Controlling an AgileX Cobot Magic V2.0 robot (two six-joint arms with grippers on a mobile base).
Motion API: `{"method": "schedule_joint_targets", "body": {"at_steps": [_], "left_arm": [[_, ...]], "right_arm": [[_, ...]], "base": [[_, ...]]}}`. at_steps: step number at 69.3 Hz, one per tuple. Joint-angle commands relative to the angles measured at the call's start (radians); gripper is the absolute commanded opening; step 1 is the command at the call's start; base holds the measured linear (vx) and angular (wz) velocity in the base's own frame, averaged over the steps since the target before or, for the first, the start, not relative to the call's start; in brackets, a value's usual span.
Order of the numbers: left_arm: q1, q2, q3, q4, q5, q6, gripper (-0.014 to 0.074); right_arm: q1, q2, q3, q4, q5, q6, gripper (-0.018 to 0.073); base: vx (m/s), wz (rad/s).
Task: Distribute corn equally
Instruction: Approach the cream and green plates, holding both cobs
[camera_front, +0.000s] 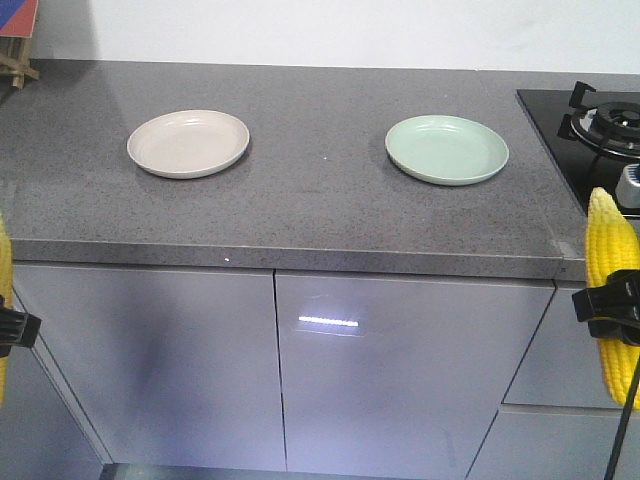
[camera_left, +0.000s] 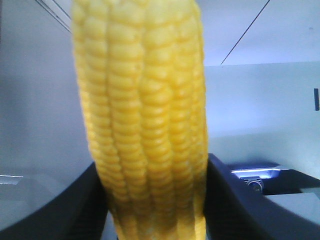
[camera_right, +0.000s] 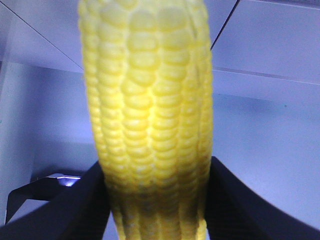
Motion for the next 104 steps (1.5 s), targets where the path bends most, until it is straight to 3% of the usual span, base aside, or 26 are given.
{"method": "schedule_joint_targets", "body": {"at_steps": [1,104], "left_arm": [[0.004,-0.013,-0.026,0.009,-0.032,-0.004,0.0217],[0.004,-0.013,-0.026,0.009,-0.032,-0.004,0.0217]], "right_arm": [[-0.008,-0.021,-0.024,-0.003,-0.037,-0.004,0.0244],[-0.008,-0.021,-0.024,-0.003,-0.037,-0.004,0.0244]], "base": [[0.01,-0.03],[0.01,-0.03]]}}
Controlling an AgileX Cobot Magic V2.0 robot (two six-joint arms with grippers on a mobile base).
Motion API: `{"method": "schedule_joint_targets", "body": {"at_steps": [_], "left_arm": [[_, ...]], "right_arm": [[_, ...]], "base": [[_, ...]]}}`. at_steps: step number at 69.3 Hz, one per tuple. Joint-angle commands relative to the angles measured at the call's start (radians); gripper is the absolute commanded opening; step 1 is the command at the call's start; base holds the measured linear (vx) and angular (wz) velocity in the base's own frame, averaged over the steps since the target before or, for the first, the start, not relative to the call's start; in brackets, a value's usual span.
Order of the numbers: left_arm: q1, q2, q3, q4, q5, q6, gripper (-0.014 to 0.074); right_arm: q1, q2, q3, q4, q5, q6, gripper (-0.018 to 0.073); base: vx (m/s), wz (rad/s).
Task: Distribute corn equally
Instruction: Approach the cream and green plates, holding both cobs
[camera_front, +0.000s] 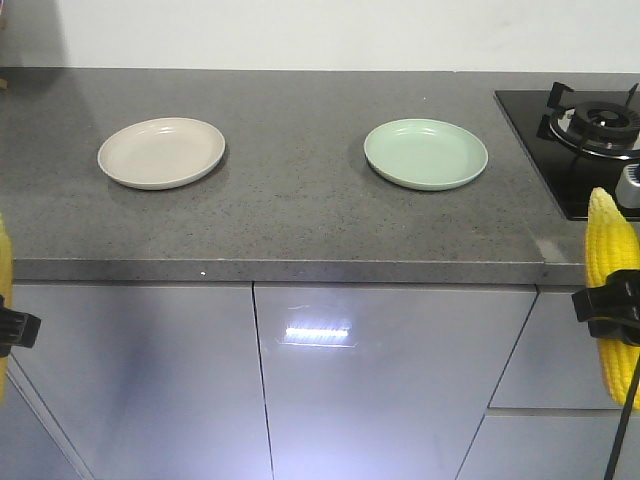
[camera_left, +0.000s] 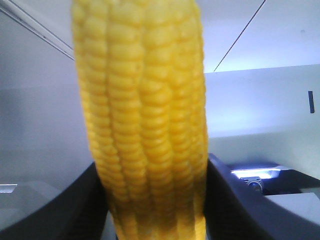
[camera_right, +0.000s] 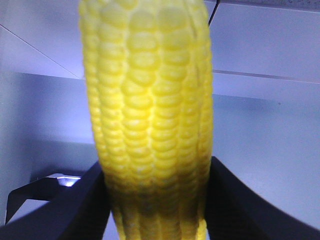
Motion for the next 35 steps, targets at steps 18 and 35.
{"method": "schedule_joint_targets", "body": {"at_steps": [18,35], "left_arm": [[0.004,-0.013,-0.026,0.009,-0.032,-0.004,0.0217],[0.004,-0.013,-0.026,0.009,-0.032,-0.004,0.0217]], "right_arm": [[-0.008,-0.021,-0.024,-0.003,-0.038,-0.004,0.0244],[-0.008,-0.021,-0.024,-0.003,-0.038,-0.004,0.0244]], "base": [[0.04,-0.02],[0.05,-0.01]]}}
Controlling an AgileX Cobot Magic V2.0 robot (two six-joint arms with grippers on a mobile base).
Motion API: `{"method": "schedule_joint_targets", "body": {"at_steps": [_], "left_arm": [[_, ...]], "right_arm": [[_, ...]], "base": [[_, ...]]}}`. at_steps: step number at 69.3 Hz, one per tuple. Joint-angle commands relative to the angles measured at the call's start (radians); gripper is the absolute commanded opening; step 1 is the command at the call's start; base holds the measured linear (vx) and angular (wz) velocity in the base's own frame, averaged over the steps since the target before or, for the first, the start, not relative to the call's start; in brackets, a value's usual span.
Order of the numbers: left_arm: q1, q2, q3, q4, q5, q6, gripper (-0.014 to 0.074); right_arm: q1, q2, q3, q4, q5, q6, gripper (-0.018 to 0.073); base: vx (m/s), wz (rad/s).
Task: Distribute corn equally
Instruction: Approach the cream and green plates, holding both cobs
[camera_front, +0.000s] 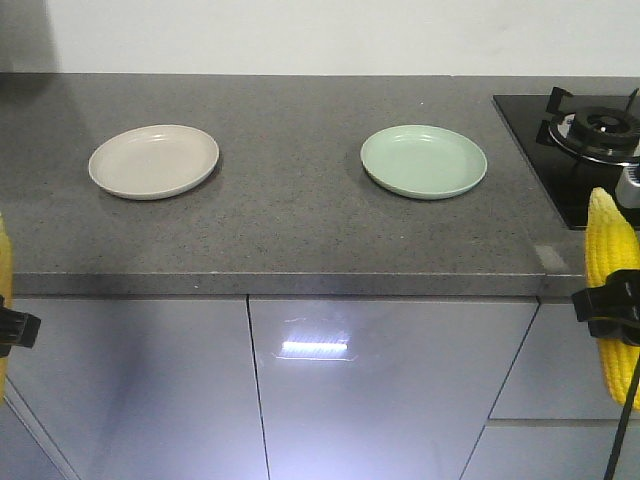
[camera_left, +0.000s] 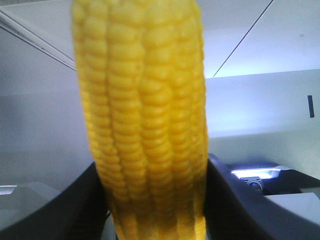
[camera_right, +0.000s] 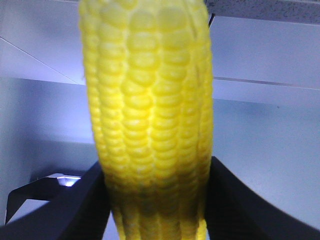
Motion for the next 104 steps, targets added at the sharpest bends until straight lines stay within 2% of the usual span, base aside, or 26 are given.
{"method": "schedule_joint_targets", "body": {"at_steps": [1,104], "left_arm": [[0.004,-0.013,-0.026,0.009,-0.032,-0.004,0.0217],[0.004,-0.013,-0.026,0.009,-0.032,-0.004,0.0217]], "right_arm": [[-0.008,-0.021,-0.024,-0.003,-0.038,-0.004,0.0244],[-0.008,-0.021,-0.024,-0.003,-0.038,-0.004,0.0244]], "base": [[0.06,-0.01],[0.07,-0.01]]}}
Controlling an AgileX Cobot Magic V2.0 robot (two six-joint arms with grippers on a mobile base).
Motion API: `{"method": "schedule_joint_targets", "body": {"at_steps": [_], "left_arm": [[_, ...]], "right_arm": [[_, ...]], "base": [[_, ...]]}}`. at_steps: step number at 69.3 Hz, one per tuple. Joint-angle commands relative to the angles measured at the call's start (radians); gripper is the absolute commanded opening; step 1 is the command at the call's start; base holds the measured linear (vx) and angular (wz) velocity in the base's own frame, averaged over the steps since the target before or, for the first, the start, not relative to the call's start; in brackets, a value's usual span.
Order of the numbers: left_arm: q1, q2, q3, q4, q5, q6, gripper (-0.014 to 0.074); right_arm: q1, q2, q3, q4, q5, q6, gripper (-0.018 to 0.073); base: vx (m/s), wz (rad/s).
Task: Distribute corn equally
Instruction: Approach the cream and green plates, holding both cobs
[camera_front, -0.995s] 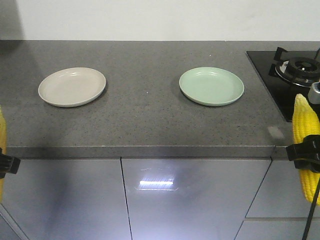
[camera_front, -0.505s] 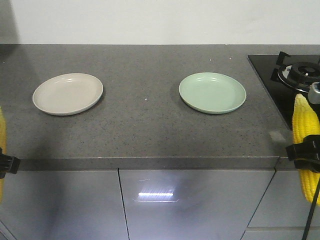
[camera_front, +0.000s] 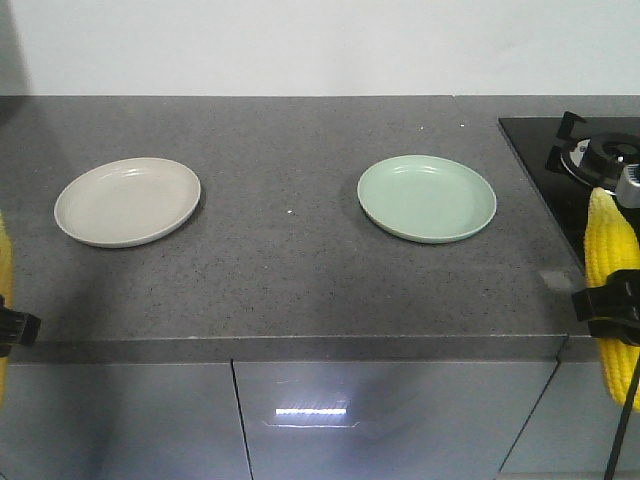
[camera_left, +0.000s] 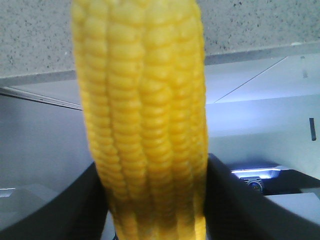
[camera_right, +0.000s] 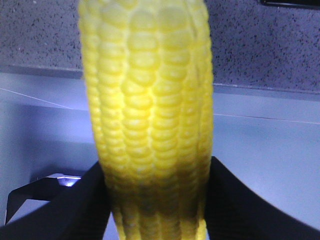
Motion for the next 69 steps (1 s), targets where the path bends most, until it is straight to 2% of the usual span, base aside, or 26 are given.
{"method": "schedule_joint_targets", "body": {"at_steps": [1,69], "left_arm": [[0.004,-0.013,-0.026,0.009,-0.032,-0.004,0.0217],[0.004,-0.013,-0.026,0.009,-0.032,-0.004,0.0217]], "right_arm": [[-0.008,-0.021,-0.024,-0.003,-0.038,-0.004,0.0244],[-0.008,-0.021,-0.024,-0.003,-0.038,-0.004,0.0244]], "base": [[0.06,0.0],[0.05,0.0]]}}
